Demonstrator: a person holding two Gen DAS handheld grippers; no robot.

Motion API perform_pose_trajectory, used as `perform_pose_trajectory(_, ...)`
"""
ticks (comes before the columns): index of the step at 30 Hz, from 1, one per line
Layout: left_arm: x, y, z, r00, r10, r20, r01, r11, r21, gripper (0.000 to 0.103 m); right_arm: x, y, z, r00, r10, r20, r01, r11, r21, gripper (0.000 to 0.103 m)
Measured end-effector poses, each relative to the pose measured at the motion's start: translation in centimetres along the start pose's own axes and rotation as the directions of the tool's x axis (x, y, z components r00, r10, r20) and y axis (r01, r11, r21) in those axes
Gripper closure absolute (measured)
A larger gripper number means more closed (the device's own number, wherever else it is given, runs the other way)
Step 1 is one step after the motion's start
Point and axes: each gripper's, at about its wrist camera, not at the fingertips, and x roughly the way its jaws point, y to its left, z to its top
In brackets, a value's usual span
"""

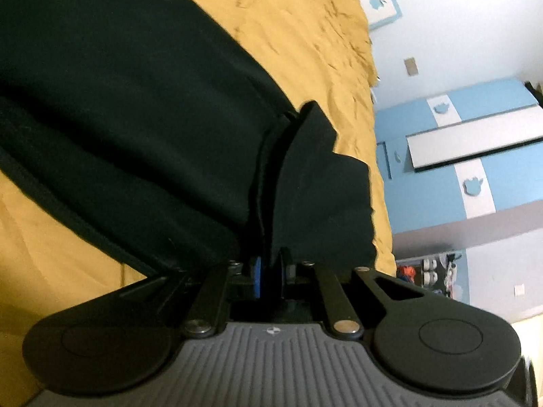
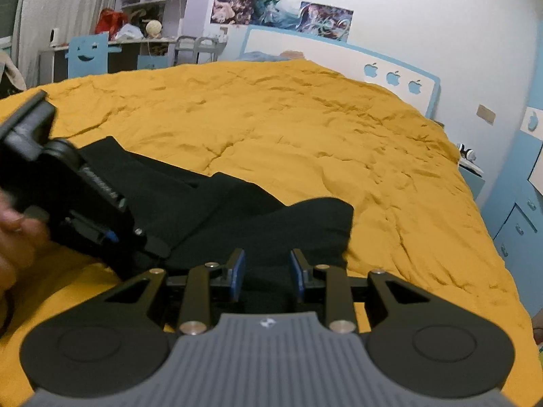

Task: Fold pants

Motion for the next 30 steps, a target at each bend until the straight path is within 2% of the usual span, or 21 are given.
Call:
perform_pose_trajectory(3,0.1,-1.2,0.2,1.0,0.025,-0.008,-0.025,0.999,0.037,0.088,2.2,-0.2,0.1,0.999,0.011,-0.031,-0.01,1.0,0.017,0.079)
perform_pose_trajectory(4,-0.4,-1.2,0.3,0.999,0.042,-0.003,-0.042,0.998,0.056,0.085,3.3,-0.3,-0.3,0.996,0.012,-0.088,-0.011,1.0,0.01,0.079)
perform_pose_trajectory(5,-0.7,-1.7,0.6,0.998,0.062,0.012,-0.063,0.995,0.08,0.084,4.7,-0.2,-1.2,0.983,0.019,-0.183,-0.018,1.0,0.004,0.078)
perform_pose_trajectory(6,-1.1,-2.4,0.8,0.996,0.084,0.036,-0.087,0.99,0.109,0.079,5.2,-0.2,-2.0,0.976,0.029,-0.217,-0.029,1.0,0.0,0.079)
perform_pose_trajectory(9,-3.4,-4.0,2.0,0.981,0.132,0.139,-0.158,0.968,0.197,0.056,4.3,-0.7,-3.4,0.989,0.048,-0.142,-0.04,0.998,0.055,0.078)
perform_pose_trajectory(10,-3.7,-4.3,2.6,0.978,0.133,0.161,-0.166,0.963,0.21,0.052,4.1,-0.8,-3.7,0.992,0.051,-0.116,-0.043,0.996,0.072,0.078)
perform_pose_trajectory(12,-3.3,-5.0,4.2,0.977,0.132,0.169,-0.167,0.963,0.213,0.052,3.9,-1.0,-4.6,0.996,0.056,-0.072,-0.049,0.994,0.096,0.077)
perform_pose_trajectory(14,-2.0,-5.6,6.1,0.982,0.13,0.139,-0.16,0.959,0.233,0.047,3.7,-1.1,-5.3,0.997,0.06,-0.039,-0.055,0.992,0.116,0.078)
perform_pose_trajectory(16,-0.3,-6.5,7.2,0.982,0.149,0.119,-0.177,0.943,0.281,0.044,3.5,-1.3,-6.0,0.998,0.065,-0.009,-0.063,0.988,0.138,0.078)
perform_pose_trajectory(18,1.5,-7.3,7.8,0.981,0.171,0.096,-0.194,0.92,0.34,0.044,3.4,-1.6,-6.5,0.997,0.075,0.014,-0.076,0.984,0.163,0.078)
perform_pose_trajectory(22,5.1,-8.5,8.1,0.966,0.245,0.079,-0.253,0.847,0.468,0.043,3.8,-2.2,-6.6,0.995,0.093,0.031,-0.097,0.976,0.196,0.078)
perform_pose_trajectory(23,5.9,-8.6,8.1,0.966,0.249,0.071,-0.253,0.84,0.481,0.043,3.8,-2.2,-6.7,0.995,0.097,0.033,-0.102,0.974,0.203,0.078)
perform_pose_trajectory(24,6.2,-8.6,8.1,0.97,0.238,0.055,-0.235,0.848,0.475,0.05,3.9,-2.3,-6.8,0.994,0.101,0.036,-0.106,0.972,0.209,0.078)
perform_pose_trajectory(25,6.4,-8.3,8.1,0.978,0.206,0.028,-0.196,0.866,0.46,0.069,3.9,-2.4,-6.8,0.994,0.103,0.039,-0.109,0.971,0.214,0.078)
perform_pose_trajectory(26,6.3,-8.2,8.2,0.983,0.18,0.023,-0.171,0.88,0.443,0.07,3.9,-2.4,-6.8,0.994,0.105,0.042,-0.111,0.97,0.217,0.078)
perform_pose_trajectory(28,5.5,-8.2,8.0,0.991,0.127,0.039,-0.131,0.88,0.456,0.079,3.9,-2.5,-6.9,0.993,0.106,0.045,-0.114,0.969,0.221,0.078)
perform_pose_trajectory(29,5.0,-8.2,7.8,0.995,0.095,0.041,-0.103,0.883,0.458,0.085,3.9,-2.6,-6.9,0.993,0.107,0.047,-0.115,0.968,0.222,0.078)
perform_pose_trajectory(30,4.4,-8.0,7.6,0.997,0.061,0.051,-0.077,0.892,0.446,0.096,3.9,-2.6,-6.9,0.993,0.107,0.048,-0.115,0.968,0.222,0.078)
